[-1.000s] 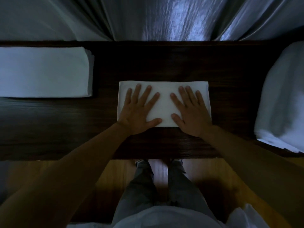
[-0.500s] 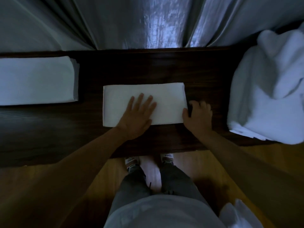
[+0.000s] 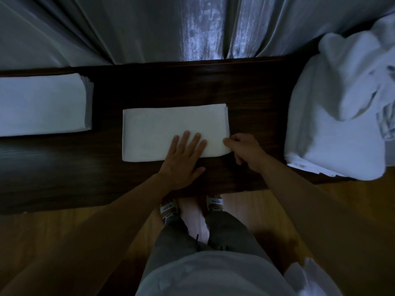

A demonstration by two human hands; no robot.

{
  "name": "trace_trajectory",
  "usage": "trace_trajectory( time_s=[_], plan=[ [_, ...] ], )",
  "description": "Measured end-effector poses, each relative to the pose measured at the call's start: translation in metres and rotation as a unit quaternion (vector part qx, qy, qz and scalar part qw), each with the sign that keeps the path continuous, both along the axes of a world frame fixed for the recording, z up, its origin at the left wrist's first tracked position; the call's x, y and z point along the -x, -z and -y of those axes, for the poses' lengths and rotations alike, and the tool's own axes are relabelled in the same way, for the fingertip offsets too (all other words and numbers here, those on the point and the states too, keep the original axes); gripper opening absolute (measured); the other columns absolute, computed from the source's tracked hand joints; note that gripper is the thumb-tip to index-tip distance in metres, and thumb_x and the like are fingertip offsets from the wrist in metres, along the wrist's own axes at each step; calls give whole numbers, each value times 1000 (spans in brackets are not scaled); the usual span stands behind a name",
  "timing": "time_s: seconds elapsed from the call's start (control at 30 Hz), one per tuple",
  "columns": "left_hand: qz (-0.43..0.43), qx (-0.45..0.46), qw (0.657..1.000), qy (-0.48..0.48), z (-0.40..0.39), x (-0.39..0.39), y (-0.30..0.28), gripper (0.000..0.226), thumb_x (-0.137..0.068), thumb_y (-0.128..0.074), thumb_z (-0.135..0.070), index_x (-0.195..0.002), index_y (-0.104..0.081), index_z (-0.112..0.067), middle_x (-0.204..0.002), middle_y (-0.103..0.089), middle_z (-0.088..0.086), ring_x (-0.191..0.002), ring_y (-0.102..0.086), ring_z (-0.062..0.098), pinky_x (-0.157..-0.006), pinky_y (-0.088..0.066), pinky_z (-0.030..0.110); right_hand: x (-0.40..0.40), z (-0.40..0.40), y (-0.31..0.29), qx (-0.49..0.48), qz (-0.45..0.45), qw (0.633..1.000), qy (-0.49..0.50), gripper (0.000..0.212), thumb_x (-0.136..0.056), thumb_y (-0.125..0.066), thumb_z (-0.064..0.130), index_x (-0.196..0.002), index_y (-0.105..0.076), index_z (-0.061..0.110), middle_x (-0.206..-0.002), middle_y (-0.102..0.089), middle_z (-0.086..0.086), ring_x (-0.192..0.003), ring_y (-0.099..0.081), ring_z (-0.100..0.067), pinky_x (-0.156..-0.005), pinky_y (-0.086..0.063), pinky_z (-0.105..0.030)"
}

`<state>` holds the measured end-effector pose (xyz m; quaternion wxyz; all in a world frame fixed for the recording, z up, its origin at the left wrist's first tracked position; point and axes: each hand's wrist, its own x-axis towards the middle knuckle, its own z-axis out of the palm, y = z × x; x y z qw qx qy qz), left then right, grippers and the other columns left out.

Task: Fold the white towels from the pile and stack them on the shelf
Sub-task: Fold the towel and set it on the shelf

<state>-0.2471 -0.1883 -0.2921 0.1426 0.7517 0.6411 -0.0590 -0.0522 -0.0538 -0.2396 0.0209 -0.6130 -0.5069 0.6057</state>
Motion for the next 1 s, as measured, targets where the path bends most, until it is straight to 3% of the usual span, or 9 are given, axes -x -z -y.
trace_trajectory(
  time_s=[0.1,0.23,0.33,0.4,0.57,0.8,0.9,1.0],
  plan=[
    [9,-6,1000,-4,0,0,0,84,-97,-32,-63,-162,-9,-15,-169,-4,14,-155,1,41,-122,-8,62,-7,-9,-1,92,-42,995,-10,33,-94,-71,32,-117,-64,11,-79,-56,-6,-49,-42,-10,-45,-36,-25],
    [19,-1,1000,-10,-1,-2,-1,85,-96,-30,-66,-162,-11,-15,-169,-5,14,-155,0,41,-122,-8,63,-2,-20,-5,107,-59,989,-80,31,-98,-65,22,-127,-59,12,-77,-53,-7,-48,-39,-11,-47,-34,-27],
    [33,-3,999,-17,-1,-3,-1,86,-97,-28,-68,-162,-9,-15,-169,-3,12,-155,3,40,-122,-6,62,5,-24,-8,156,-112,977,-98,29,-100,-60,18,-128,-56,18,-88,-60,-7,-45,-38,-10,-45,-33,-26],
    [49,0,998,-30,-1,-4,-1,87,-97,-26,-69,-162,-4,-15,-170,1,10,-155,7,38,-123,-3,61,7,-28,-7,186,-124,968,-115,30,-98,-64,18,-126,-56,19,-81,-62,-3,-44,-37,-9,-44,-33,-25],
    [53,3,998,-34,-4,-9,-7,90,-97,-21,-72,-161,4,-14,-170,5,10,-155,10,36,-123,0,60,13,-37,-1,183,-97,968,-144,26,-101,-60,20,-127,-56,18,-61,-59,4,-44,-36,-7,-43,-33,-23],
    [71,-5,996,-58,-7,-9,-7,94,-95,-25,-75,-162,3,-16,-170,3,10,-156,6,33,-123,-6,58,10,-39,7,208,-132,961,-122,30,-105,-51,35,-131,-55,18,-84,-60,-6,-39,-36,-8,-39,-33,-22],
    [84,-2,994,-74,-9,-10,-8,96,-94,-27,-75,-161,6,-14,-170,5,10,-156,8,30,-124,-5,56,12,-42,10,207,-168,958,-107,28,-105,-52,32,-127,-57,17,-80,-58,-5,-37,-34,-6,-39,-29,-20],
    [76,-2,995,-68,-8,-10,-7,96,-94,-27,-75,-161,5,-14,-169,6,12,-156,8,31,-124,-6,57,13,-42,7,216,-144,956,-133,27,-104,-52,38,-121,-59,18,-73,-61,-1,-39,-38,-9,-40,-33,-21]
  ],
)
